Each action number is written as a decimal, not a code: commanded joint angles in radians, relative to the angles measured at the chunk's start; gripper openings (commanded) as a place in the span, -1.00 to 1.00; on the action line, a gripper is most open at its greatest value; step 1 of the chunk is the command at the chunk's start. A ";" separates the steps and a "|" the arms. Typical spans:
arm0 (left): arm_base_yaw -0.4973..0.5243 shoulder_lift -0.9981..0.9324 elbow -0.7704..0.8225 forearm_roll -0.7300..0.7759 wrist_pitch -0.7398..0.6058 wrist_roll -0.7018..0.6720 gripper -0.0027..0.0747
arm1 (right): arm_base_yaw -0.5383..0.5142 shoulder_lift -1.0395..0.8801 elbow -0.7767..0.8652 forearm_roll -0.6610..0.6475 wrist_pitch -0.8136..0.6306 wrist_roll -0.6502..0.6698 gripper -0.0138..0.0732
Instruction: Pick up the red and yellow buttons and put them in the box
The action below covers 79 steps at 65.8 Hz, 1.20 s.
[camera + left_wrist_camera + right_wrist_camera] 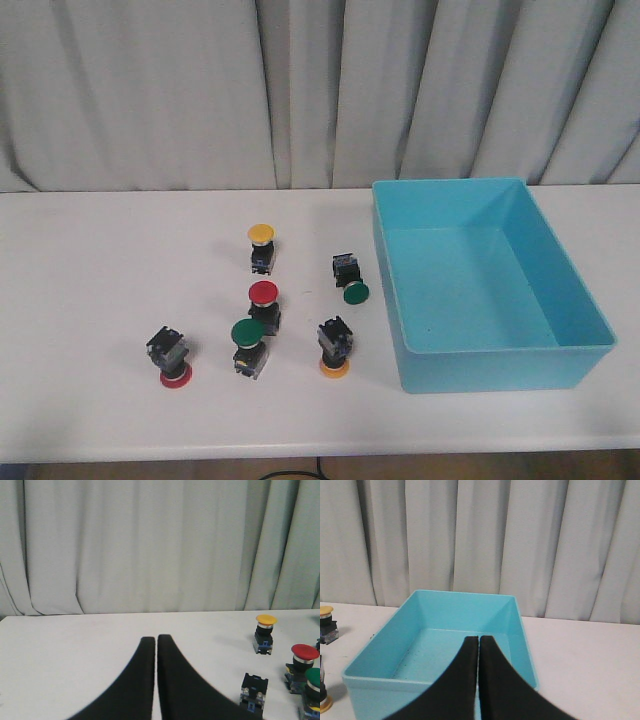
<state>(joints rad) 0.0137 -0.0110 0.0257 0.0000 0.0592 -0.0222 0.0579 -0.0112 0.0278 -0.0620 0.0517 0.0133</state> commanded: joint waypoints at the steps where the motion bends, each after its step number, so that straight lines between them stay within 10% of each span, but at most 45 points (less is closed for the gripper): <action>1: 0.001 -0.015 0.028 -0.007 -0.068 -0.003 -0.95 | -0.007 -0.008 0.009 -0.004 -0.078 -0.005 -0.69; 61: 0.001 -0.015 0.016 -0.009 -0.090 -0.007 -0.95 | -0.007 -0.008 0.007 -0.007 -0.090 -0.006 -0.69; 79: -0.003 0.017 -0.269 -0.008 -0.087 -0.028 -0.95 | -0.007 0.016 -0.263 -0.001 0.074 0.007 -0.69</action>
<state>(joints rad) 0.0137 -0.0110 -0.1249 0.0000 0.0498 -0.0522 0.0579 -0.0112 -0.0861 -0.0612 0.1289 0.0174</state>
